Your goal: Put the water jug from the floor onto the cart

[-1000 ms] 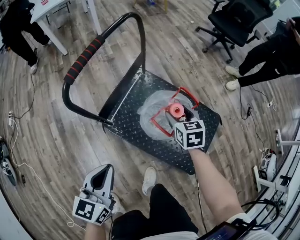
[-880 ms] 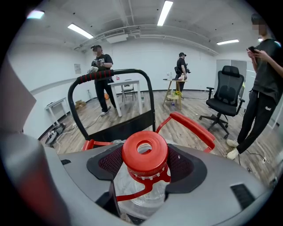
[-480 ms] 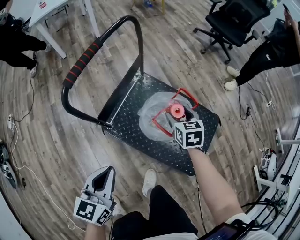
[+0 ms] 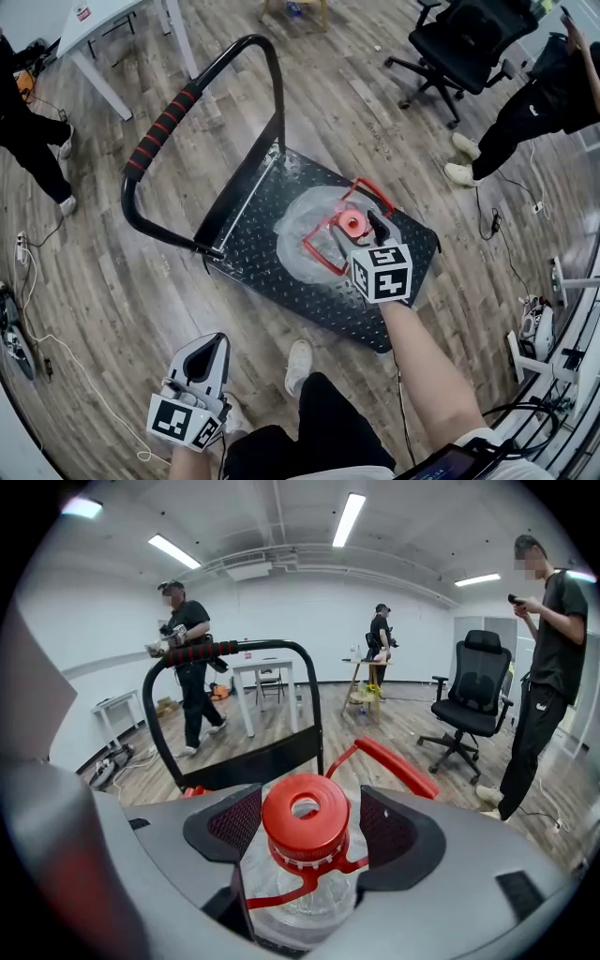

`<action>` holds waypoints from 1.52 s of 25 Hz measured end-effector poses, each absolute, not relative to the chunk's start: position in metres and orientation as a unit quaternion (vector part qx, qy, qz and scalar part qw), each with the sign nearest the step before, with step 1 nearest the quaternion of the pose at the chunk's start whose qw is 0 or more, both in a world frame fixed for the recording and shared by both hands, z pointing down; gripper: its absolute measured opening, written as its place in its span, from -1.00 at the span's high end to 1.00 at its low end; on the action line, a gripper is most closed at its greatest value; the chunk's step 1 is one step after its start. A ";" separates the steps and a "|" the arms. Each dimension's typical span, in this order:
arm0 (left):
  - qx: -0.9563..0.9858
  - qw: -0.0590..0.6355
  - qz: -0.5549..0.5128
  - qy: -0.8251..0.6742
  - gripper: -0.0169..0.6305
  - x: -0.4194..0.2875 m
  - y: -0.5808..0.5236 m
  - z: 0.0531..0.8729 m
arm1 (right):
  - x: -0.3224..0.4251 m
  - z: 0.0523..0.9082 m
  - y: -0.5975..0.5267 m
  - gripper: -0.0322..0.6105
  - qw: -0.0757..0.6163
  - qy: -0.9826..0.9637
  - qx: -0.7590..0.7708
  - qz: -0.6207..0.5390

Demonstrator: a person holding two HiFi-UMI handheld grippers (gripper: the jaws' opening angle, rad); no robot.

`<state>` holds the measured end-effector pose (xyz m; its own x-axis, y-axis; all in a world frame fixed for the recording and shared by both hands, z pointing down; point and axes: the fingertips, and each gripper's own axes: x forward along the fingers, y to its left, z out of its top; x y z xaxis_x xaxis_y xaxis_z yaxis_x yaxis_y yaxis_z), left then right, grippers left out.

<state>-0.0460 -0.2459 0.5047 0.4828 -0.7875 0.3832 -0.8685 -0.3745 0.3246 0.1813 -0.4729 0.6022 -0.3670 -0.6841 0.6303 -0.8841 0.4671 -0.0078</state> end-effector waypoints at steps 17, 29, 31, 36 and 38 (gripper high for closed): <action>0.860 0.200 0.072 -0.463 0.95 -0.036 -0.224 0.440 | 0.171 0.427 -0.402 -0.03 0.168 -0.845 0.497 0.105; 0.895 0.150 0.036 -0.418 0.95 -0.071 -0.154 0.376 | 0.142 0.357 -0.211 0.89 0.102 -0.821 0.554 0.087; 0.899 0.145 0.030 -0.412 0.95 -0.081 -0.136 0.364 | 0.135 0.341 -0.181 0.89 0.092 -0.818 0.562 0.085; 0.909 0.129 0.014 -0.396 0.95 -0.102 -0.100 0.342 | 0.122 0.310 -0.124 0.89 0.068 -0.805 0.584 0.081; 0.911 0.126 0.009 -0.393 0.95 -0.109 -0.085 0.335 | 0.115 0.304 -0.102 0.89 0.065 -0.802 0.588 0.081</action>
